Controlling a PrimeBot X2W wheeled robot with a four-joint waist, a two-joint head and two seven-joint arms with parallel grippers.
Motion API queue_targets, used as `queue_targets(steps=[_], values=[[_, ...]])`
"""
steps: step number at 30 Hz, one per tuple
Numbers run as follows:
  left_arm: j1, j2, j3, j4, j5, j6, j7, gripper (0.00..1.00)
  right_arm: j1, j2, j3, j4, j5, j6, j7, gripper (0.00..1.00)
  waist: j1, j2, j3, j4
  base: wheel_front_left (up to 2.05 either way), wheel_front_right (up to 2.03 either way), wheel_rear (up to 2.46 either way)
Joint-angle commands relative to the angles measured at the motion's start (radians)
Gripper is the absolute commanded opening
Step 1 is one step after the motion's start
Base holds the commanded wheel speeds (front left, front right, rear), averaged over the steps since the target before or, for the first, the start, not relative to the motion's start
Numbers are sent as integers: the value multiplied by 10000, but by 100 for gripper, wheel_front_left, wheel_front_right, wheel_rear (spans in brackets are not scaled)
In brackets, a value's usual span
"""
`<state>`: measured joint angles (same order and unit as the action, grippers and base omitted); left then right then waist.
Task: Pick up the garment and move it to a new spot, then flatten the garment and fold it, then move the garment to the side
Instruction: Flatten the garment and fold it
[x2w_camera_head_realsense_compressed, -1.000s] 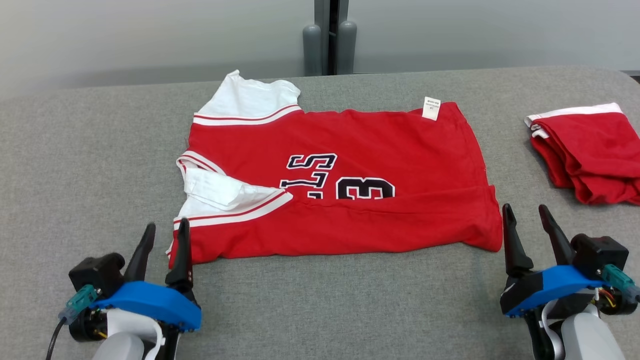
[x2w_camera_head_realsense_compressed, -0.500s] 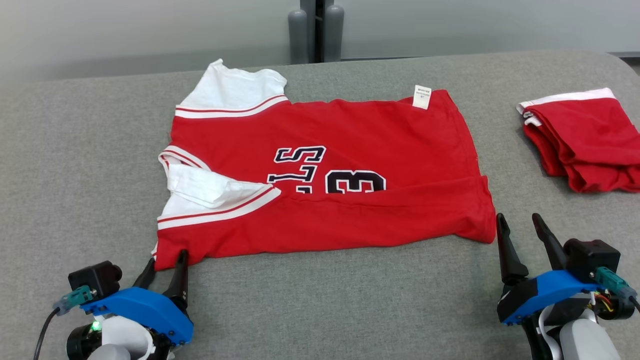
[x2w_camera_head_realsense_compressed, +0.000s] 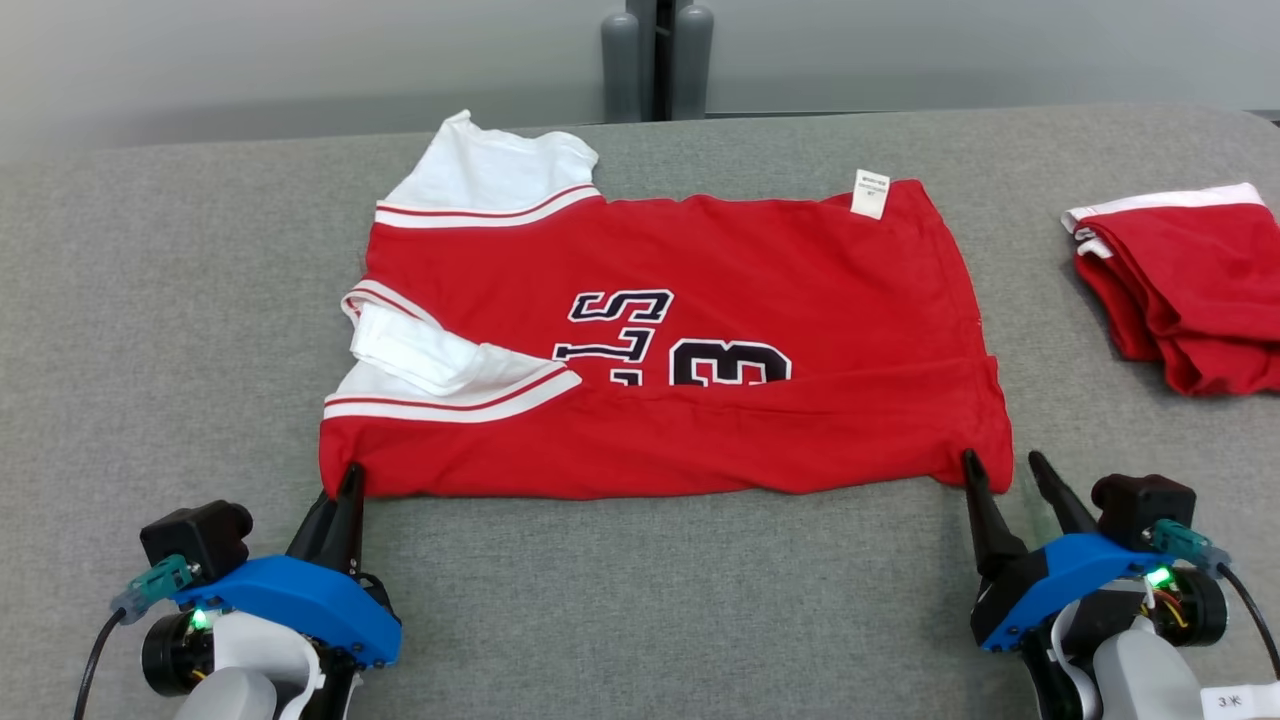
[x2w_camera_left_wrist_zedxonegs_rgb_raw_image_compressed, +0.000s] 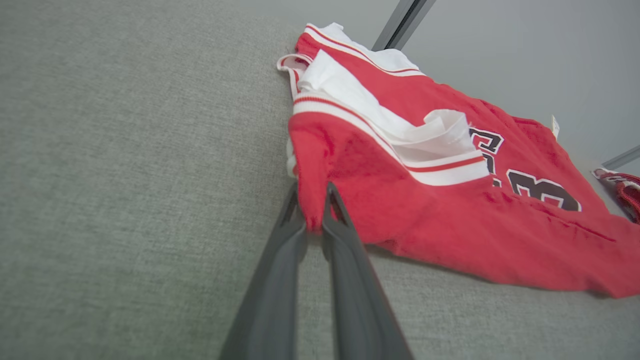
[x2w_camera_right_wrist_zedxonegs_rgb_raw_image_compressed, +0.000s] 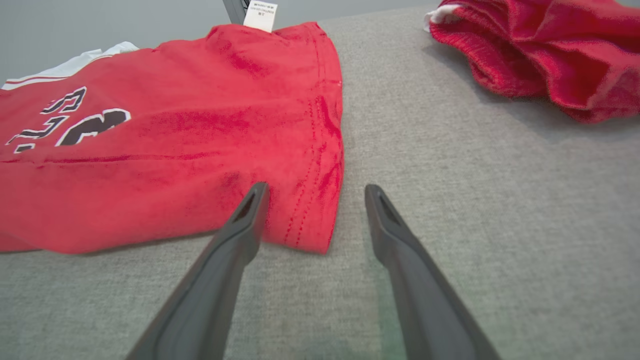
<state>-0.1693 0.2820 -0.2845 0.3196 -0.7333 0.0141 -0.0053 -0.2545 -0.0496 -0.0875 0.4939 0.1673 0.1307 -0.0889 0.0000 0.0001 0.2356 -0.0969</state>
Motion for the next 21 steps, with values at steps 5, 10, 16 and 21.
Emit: queue_targets(steps=[5,10,16,21], values=[[12,71,-41,-515,130,62,-235,0,-507,-22,40,1174,370,1,61,0,0,-1,-19,221,0,0,0],[213,149,-36,-829,189,127,-362,0,-869,-24,-10,1921,565,-1,-363,0,0,-1,-154,246,0,0,0],[656,328,-79,-1578,245,140,-398,0,-921,-30,-417,1616,467,-1,-749,0,0,-1,-456,229,0,0,0],[1316,547,-58,-2776,306,344,-351,0,-299,-30,-743,500,377,-1,-388,0,0,-1,-687,212,0,0,0]])
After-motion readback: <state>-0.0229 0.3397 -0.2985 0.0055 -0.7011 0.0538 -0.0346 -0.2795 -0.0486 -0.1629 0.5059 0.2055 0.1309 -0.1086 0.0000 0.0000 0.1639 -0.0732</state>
